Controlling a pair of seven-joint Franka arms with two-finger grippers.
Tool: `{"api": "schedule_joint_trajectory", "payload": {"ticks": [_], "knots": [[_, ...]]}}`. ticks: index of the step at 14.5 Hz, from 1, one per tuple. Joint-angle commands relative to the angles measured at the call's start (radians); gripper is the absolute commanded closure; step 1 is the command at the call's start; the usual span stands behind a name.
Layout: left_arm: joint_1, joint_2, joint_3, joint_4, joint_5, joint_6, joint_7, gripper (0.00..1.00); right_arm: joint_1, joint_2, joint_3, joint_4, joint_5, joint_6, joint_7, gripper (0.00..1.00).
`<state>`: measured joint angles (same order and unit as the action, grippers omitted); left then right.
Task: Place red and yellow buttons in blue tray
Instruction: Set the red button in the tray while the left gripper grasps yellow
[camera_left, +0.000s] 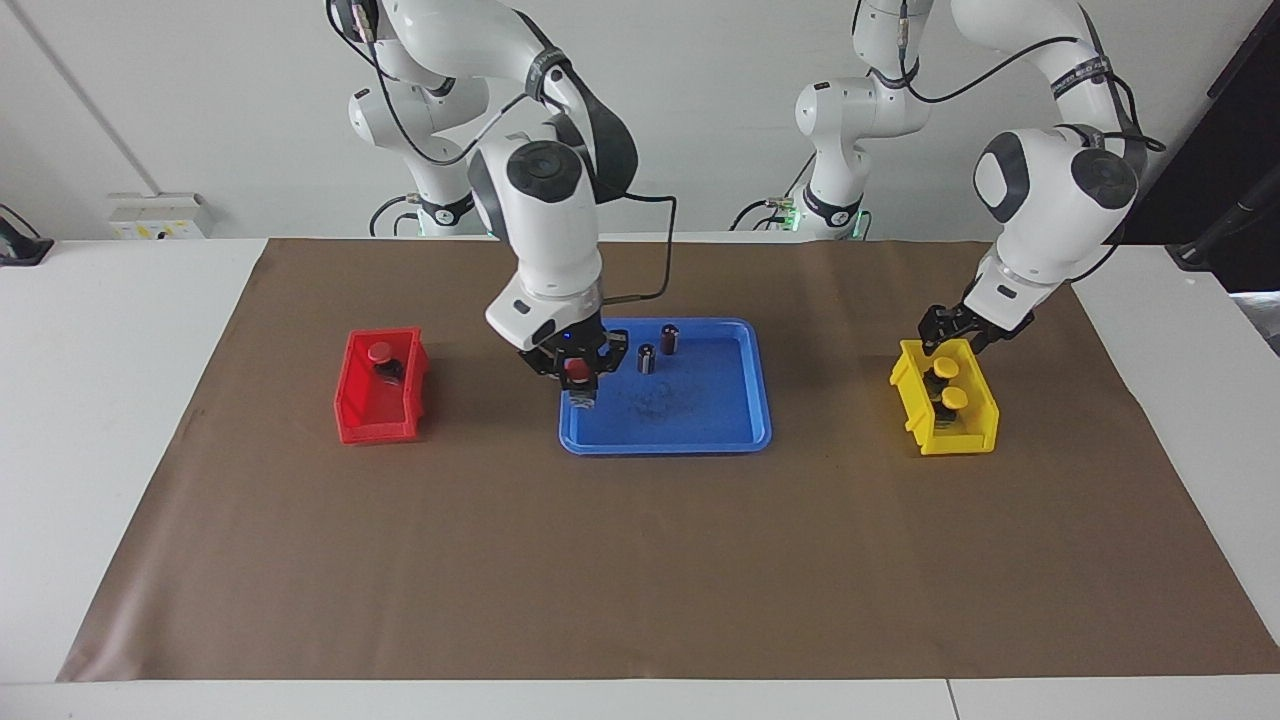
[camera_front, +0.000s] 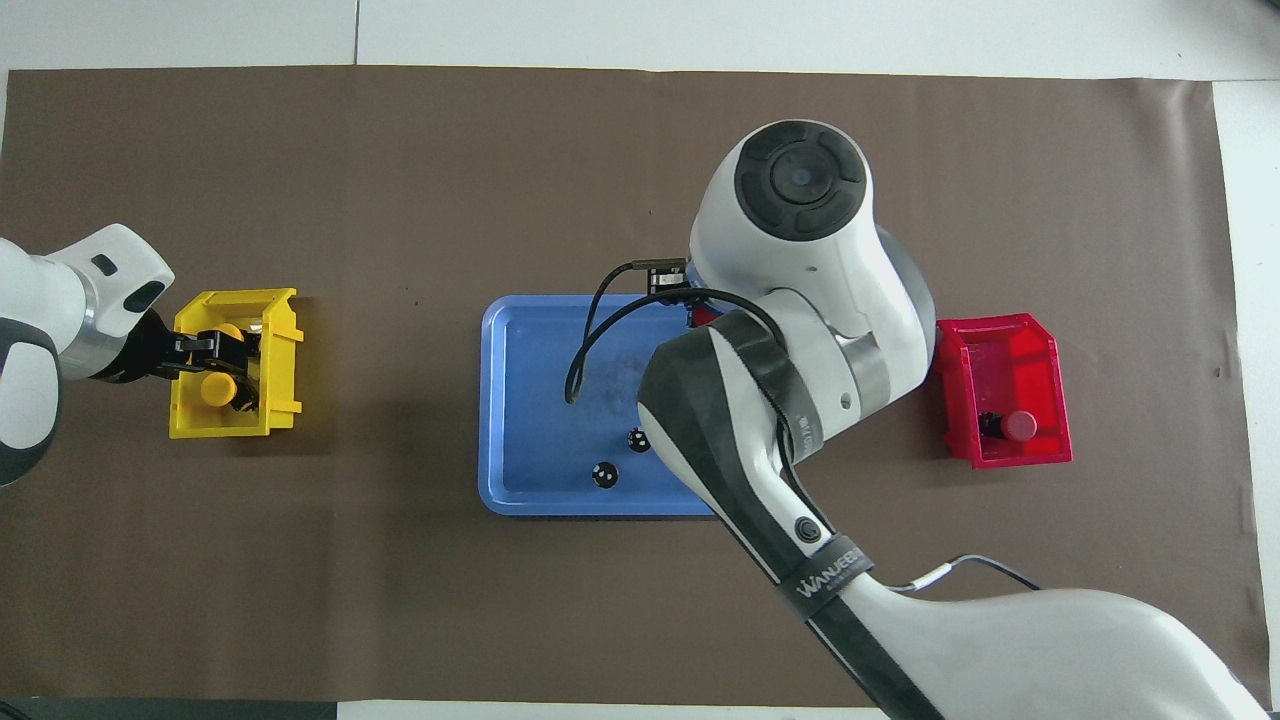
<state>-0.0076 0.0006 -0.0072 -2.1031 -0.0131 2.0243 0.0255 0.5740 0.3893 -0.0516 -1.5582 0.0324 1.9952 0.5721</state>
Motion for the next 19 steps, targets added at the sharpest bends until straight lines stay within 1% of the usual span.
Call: {"api": "schedule_joint_trajectory", "payload": {"ticks": [1,3,6,8,12,15,16,19], "knots": [[0.023,-0.013,-0.004,-0.054,0.022,0.059,-0.001,0.29,0.013,0.06,-0.007,0.023,0.011,0.039,0.038,0.77],[0.023,-0.013,-0.004,-0.054,0.021,0.063,-0.003,0.37,0.039,0.071,-0.005,0.007,0.011,0.054,0.043,0.77],[0.023,-0.014,-0.004,-0.069,0.021,0.063,-0.001,0.37,0.061,0.095,-0.004,0.004,0.011,0.089,0.101,0.77],[0.024,-0.016,-0.004,-0.093,0.021,0.076,0.001,0.37,0.064,0.097,-0.004,-0.014,0.011,0.091,0.101,0.76],[0.023,-0.019,-0.004,-0.1,0.021,0.085,-0.004,0.35,0.067,0.089,-0.001,-0.051,0.011,0.096,0.103,0.73],[0.023,-0.019,-0.004,-0.101,0.021,0.093,-0.003,0.35,0.066,0.089,0.001,-0.054,0.011,0.112,0.103,0.45],[0.023,-0.019,-0.004,-0.109,0.022,0.099,-0.003,0.35,0.066,0.089,0.001,-0.054,0.011,0.12,0.103,0.37],[0.023,-0.025,-0.004,-0.133,0.022,0.132,-0.001,0.35,0.053,0.083,-0.001,-0.004,0.008,0.099,0.103,0.35]]}}
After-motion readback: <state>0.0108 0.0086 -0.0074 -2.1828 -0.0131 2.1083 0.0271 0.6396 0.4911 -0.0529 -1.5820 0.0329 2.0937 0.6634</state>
